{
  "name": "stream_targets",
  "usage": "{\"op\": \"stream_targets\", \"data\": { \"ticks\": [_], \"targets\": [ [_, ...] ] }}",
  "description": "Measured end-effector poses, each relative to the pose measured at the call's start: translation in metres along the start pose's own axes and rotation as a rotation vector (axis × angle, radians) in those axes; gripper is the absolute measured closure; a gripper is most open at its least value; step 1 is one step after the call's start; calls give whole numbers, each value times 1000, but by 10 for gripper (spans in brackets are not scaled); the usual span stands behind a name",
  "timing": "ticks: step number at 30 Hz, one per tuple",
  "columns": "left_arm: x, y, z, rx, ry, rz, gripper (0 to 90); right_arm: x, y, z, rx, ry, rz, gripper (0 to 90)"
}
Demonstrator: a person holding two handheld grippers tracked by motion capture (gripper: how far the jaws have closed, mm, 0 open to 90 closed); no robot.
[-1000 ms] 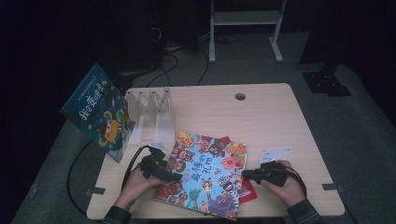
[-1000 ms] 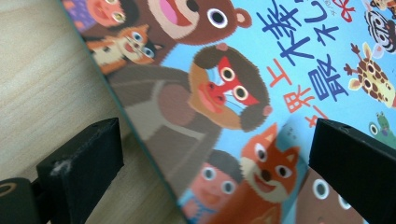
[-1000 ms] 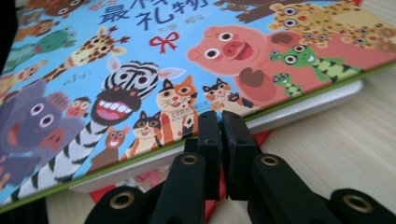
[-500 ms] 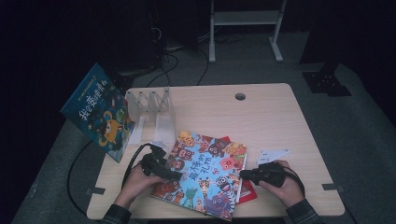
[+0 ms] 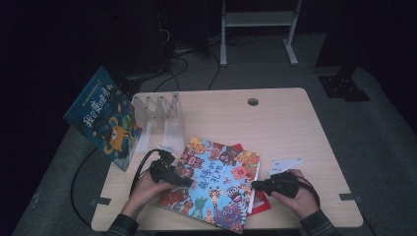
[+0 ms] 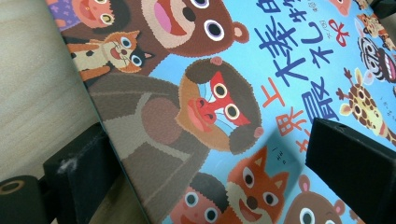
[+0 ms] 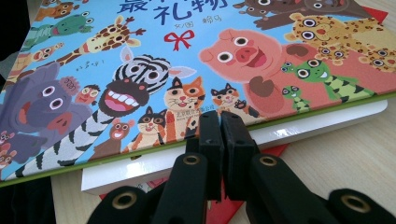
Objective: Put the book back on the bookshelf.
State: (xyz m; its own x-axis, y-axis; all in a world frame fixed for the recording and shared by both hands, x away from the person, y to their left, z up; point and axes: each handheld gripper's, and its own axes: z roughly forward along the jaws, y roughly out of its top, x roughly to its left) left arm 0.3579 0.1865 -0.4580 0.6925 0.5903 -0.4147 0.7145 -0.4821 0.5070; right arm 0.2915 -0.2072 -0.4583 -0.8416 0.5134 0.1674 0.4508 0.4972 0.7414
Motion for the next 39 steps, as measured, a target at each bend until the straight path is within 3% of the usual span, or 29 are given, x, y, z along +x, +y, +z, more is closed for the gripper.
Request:
{"op": "stream_targets", "data": {
  "ticks": [9,15,20,29,39],
  "targets": [
    [1,3,-4,1,-26,-8,42,0,0,0,5,3,-2,886],
    [-3,7,-15,-50,-40,-4,51,0,1,0,-1,3,-1,887],
    [-8,14,-22,-33,-37,22,54,0,2,0,-3,6,-4,886],
    [-17,30,-39,-46,-55,51,65,-2,1,0,-8,19,1,885],
    [-24,43,-55,-44,-54,48,105,-1,2,3,-15,22,0,886]
  ]
}}
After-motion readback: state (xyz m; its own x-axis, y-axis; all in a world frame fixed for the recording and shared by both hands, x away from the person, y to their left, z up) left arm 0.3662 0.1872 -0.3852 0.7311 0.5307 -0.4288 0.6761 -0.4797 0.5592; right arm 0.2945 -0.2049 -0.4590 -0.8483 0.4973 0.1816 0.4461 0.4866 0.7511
